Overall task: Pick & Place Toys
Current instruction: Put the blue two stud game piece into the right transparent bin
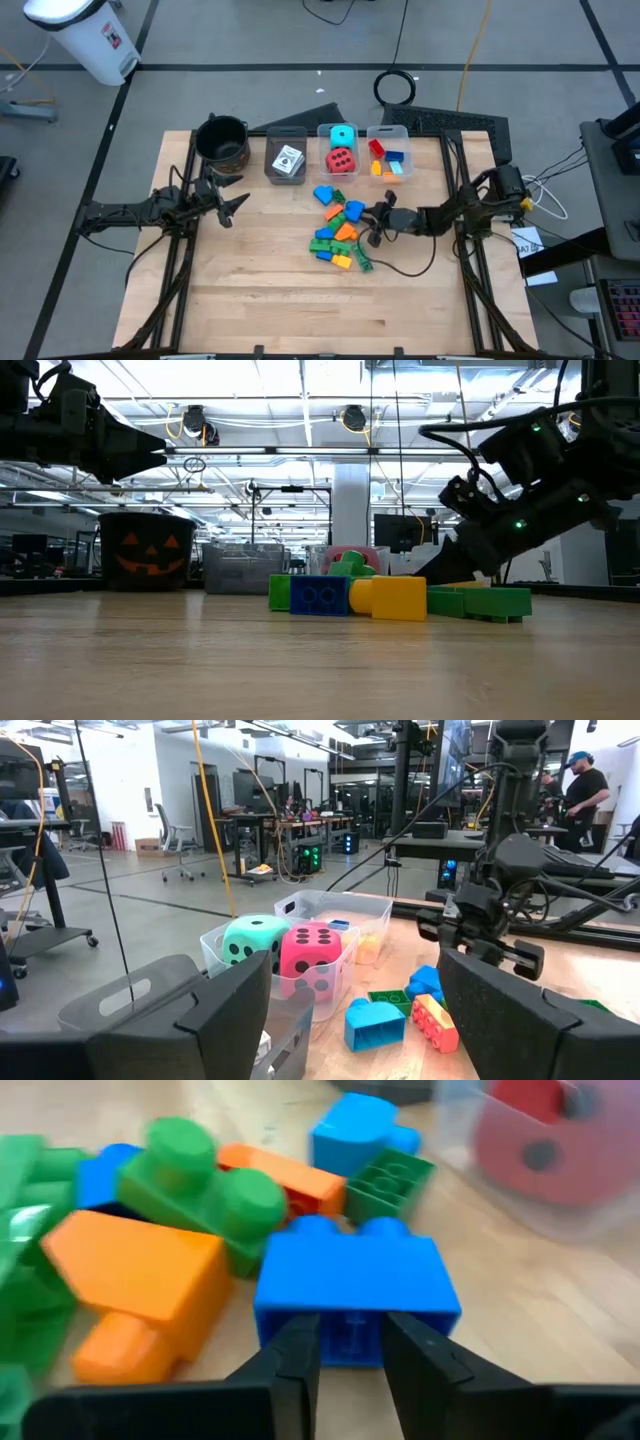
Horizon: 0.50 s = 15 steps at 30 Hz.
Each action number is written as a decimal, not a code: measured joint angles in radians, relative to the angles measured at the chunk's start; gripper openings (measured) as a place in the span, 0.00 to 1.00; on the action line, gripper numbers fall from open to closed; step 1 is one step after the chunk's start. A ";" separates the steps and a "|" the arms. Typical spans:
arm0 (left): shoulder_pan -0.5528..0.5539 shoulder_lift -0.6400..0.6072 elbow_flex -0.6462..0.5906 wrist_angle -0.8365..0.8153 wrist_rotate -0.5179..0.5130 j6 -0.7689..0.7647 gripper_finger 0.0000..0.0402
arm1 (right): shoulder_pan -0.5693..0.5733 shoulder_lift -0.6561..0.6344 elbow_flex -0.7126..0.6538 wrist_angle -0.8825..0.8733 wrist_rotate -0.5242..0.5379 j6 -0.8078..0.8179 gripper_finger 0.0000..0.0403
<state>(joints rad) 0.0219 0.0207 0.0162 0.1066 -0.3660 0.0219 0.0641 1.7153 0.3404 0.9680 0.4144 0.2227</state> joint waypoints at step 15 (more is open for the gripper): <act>0.000 0.000 0.000 0.000 0.000 0.000 0.73 | -0.085 0.000 0.042 0.000 -0.161 -0.153 0.01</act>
<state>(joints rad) 0.0217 0.0205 0.0159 0.1067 -0.3660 0.0219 -0.0212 1.7153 0.3824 0.9680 0.2533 0.0692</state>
